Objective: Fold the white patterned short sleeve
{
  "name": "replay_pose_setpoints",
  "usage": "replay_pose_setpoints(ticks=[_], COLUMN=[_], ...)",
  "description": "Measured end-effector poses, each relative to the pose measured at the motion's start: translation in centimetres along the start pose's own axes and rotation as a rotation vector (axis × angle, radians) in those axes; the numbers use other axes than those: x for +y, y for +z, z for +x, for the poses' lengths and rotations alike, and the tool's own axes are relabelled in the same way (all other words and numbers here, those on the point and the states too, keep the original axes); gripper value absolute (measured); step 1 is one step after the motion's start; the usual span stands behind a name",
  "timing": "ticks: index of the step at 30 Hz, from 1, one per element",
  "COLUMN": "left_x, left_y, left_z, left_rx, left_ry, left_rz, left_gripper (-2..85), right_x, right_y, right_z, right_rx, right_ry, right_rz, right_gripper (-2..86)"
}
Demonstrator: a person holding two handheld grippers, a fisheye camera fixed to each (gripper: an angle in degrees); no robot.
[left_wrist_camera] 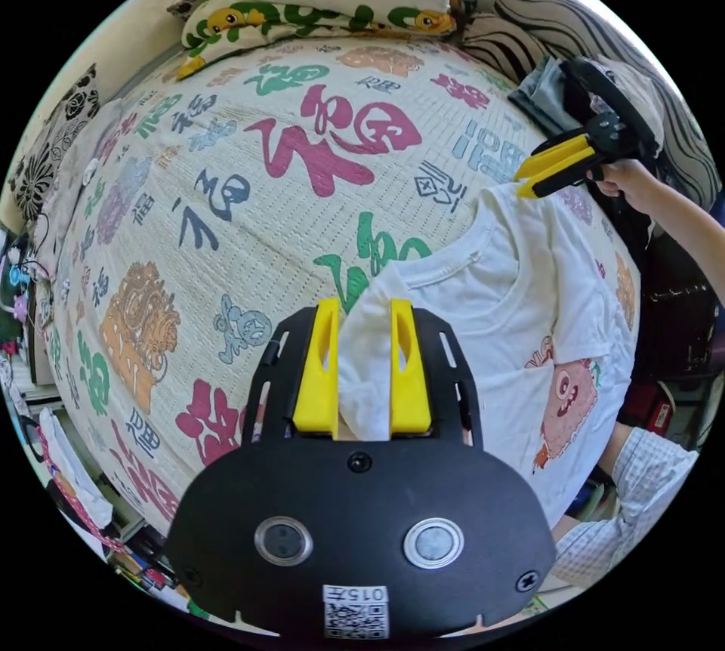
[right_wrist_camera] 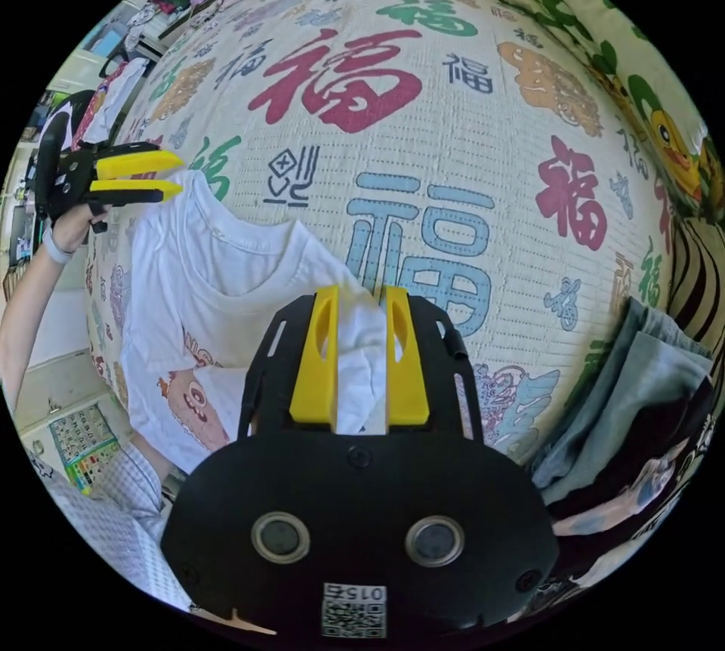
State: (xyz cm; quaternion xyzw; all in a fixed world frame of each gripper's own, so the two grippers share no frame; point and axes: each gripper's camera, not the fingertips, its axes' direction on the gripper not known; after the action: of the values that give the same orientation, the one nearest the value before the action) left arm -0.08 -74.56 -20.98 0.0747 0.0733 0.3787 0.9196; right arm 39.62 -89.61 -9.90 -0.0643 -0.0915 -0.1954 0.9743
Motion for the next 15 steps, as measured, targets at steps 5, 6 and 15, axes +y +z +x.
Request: replay_pose_setpoints(ticks=[5, 6, 15], left_x=[-0.4, -0.4, -2.0], left_y=[0.1, 0.0, -5.7], left_z=[1.5, 1.6, 2.7], left_rx=[0.000, 0.005, -0.070], left_ry=[0.008, 0.015, -0.030], left_rz=[-0.037, -0.049, -0.011], left_gripper=[5.7, 4.5, 0.4], right_x=[1.9, 2.1, 5.4], right_y=[-0.1, -0.1, -4.7], right_z=[0.0, 0.0, 2.8], right_rx=[-0.002, -0.014, 0.004], right_ry=[-0.098, -0.112, -0.021], right_rz=[-0.028, -0.041, 0.040], right_gripper=[5.7, 4.6, -0.1])
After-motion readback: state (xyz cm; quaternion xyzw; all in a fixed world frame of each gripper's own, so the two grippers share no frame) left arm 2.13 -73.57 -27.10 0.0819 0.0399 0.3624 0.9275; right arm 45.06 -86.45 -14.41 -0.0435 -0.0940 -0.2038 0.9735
